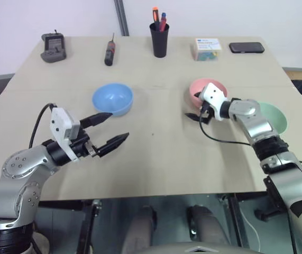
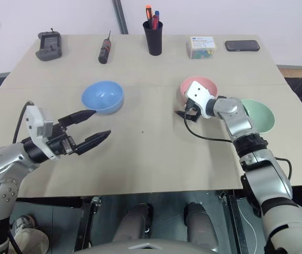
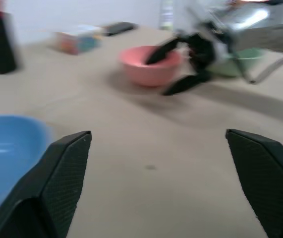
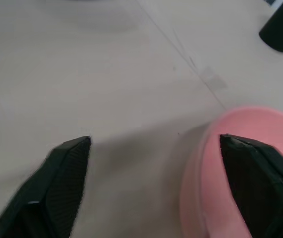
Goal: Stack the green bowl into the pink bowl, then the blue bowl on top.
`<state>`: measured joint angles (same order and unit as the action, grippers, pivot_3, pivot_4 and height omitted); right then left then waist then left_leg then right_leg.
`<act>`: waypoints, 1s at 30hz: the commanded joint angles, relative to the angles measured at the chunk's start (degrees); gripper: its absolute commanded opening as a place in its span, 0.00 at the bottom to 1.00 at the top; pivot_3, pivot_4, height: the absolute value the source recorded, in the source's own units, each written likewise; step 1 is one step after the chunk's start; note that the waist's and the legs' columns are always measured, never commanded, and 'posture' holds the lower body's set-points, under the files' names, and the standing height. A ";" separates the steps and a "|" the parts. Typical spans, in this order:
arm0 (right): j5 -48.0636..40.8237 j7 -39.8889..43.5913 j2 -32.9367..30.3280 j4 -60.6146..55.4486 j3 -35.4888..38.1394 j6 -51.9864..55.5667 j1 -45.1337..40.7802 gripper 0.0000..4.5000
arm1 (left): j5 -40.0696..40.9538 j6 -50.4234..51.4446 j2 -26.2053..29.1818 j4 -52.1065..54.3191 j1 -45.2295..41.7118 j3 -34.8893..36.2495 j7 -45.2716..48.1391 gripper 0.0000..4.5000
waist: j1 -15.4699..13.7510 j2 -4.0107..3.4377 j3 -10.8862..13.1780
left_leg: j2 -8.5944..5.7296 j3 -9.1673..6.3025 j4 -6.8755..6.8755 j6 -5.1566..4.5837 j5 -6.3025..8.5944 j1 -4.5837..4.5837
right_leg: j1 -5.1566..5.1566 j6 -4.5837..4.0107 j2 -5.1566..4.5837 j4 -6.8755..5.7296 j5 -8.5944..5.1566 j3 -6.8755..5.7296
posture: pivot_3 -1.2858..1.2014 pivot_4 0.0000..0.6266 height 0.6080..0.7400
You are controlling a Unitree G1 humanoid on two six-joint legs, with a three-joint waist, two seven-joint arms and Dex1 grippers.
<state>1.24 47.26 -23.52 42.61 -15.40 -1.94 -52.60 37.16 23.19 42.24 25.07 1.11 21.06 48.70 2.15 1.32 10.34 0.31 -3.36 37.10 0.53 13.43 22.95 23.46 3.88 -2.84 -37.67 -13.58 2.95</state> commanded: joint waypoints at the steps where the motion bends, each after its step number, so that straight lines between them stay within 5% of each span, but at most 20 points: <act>1: 2.02 -0.23 0.53 6.18 0.74 -4.06 -3.63 0.56 | -0.12 -1.74 -0.35 4.13 1.48 2.39 -1.18 1.00 | 0.22 -0.01 0.01 | 0.02 0.00 -0.01 0.00 0.00 -0.02 | 0.00 0.00 0.02 0.00 0.00 0.00 | 0.52 0.24 1.00; 7: 2.94 1.31 1.22 8.12 1.40 -6.60 -5.24 0.02 | -0.95 -3.13 -0.79 4.58 3.10 2.48 -1.81 1.00 | 0.49 -0.05 0.03 | 0.06 0.04 -0.08 0.00 0.00 -0.12 | 0.00 -0.01 0.08 -0.07 0.00 0.05 | 0.52 0.24 1.00; 12: 1.03 6.02 1.77 -4.98 0.88 -5.23 -0.73 0.02 | -1.83 -3.45 -1.43 3.91 3.68 1.29 -2.07 1.00 | 0.37 -0.09 0.05 | 0.06 0.04 -0.08 0.00 0.00 -0.14 | 0.01 -0.01 0.09 -0.10 0.00 0.05 | 0.52 0.24 1.00; 17: -0.45 10.55 4.05 -31.80 -5.46 6.33 11.44 0.02 | -2.07 -3.23 -1.70 2.94 2.51 0.87 -2.38 1.00 | 0.22 -0.10 0.05 | 0.07 -0.05 -0.10 0.00 0.00 -0.08 | 0.01 0.00 0.07 -0.07 -0.01 -0.02 | 0.52 0.24 1.00; 23: 1.22 11.65 4.72 -38.81 -10.22 16.50 14.88 0.02 | -2.43 -3.19 -1.65 2.85 2.09 0.30 -2.43 1.00 | 0.21 -0.08 0.04 | 0.06 -0.03 -0.01 0.00 0.00 -0.11 | 0.00 0.00 0.07 -0.14 -0.01 -0.02 | 0.52 0.24 1.00; 26: 0.85 11.36 4.21 -40.72 -9.86 20.18 15.14 0.37 | -1.83 -2.83 -1.48 2.92 1.86 0.29 -2.08 1.00 | 0.18 -0.07 0.04 | 0.07 -0.04 0.02 0.01 0.00 -0.15 | -0.02 -0.01 0.09 -0.15 -0.01 -0.02 | 0.52 0.24 1.00; 27: 0.99 10.59 4.10 -41.29 -9.48 20.74 15.21 0.37 | -1.64 -2.77 -1.37 2.89 1.78 0.26 -1.87 1.00 | 0.17 -0.07 0.04 | 0.07 -0.04 0.02 0.01 0.00 -0.15 | -0.02 -0.01 0.09 -0.16 -0.01 -0.02 | 0.52 0.24 1.00; 30: 1.44 7.68 3.42 -43.64 -7.53 21.06 15.59 0.62 | -0.90 -2.65 -1.10 2.86 1.50 -0.06 -0.85 1.00 | 0.19 -0.07 0.04 | 0.07 -0.04 0.04 0.01 0.00 -0.14 | -0.01 -0.01 0.10 -0.17 -0.02 -0.03 | 0.52 0.24 1.00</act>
<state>2.74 57.09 -19.54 3.08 -25.82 18.74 -36.94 35.09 20.86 40.48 27.34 3.29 20.66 46.78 2.34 1.25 10.38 0.38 -3.41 37.14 0.54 13.43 22.82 23.46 3.87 -2.74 -37.84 -13.60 2.93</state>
